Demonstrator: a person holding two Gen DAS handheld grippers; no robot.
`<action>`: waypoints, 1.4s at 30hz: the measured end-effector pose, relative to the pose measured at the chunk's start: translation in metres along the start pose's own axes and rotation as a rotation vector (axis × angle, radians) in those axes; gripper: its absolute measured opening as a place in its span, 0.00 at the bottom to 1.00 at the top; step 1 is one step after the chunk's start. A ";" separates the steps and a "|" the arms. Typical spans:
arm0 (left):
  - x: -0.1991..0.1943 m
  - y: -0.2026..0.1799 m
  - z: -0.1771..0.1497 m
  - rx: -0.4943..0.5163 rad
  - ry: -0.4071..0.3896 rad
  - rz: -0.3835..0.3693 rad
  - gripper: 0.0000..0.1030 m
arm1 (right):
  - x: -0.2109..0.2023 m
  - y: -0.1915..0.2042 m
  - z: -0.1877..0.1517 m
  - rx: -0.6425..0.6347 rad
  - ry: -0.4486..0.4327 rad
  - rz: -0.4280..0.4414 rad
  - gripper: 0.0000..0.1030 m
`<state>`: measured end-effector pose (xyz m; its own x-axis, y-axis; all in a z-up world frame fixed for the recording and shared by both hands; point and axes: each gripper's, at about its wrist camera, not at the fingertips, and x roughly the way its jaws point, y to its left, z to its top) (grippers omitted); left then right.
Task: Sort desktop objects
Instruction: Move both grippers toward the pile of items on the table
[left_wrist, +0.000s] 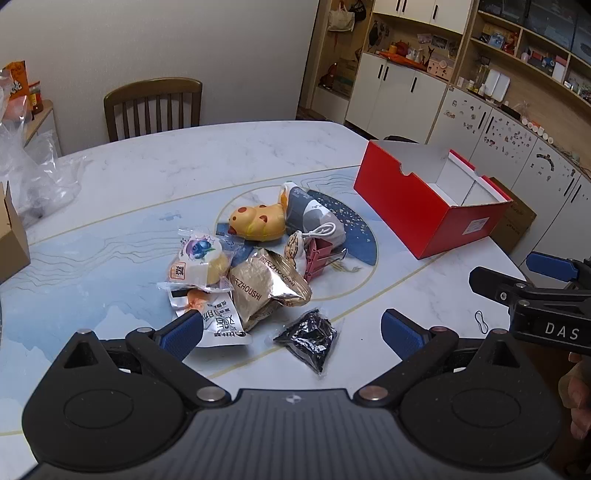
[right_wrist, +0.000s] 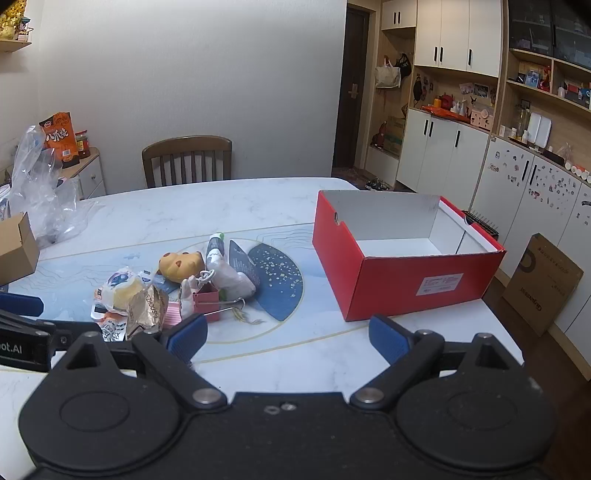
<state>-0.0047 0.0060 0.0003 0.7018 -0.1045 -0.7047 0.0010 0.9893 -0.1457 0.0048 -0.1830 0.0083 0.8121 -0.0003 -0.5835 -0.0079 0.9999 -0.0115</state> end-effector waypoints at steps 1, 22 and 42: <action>0.000 0.000 0.000 0.000 0.000 -0.002 1.00 | 0.000 0.000 0.000 0.000 0.000 0.000 0.92; 0.005 0.006 0.005 -0.022 0.009 -0.019 1.00 | 0.002 0.001 0.001 0.007 0.001 -0.006 0.92; 0.020 0.012 0.017 -0.029 0.021 -0.008 1.00 | 0.026 0.000 0.016 -0.016 0.009 0.031 0.92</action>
<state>0.0217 0.0179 -0.0038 0.6864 -0.1146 -0.7181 -0.0142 0.9852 -0.1707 0.0353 -0.1827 0.0061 0.8062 0.0309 -0.5908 -0.0427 0.9991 -0.0060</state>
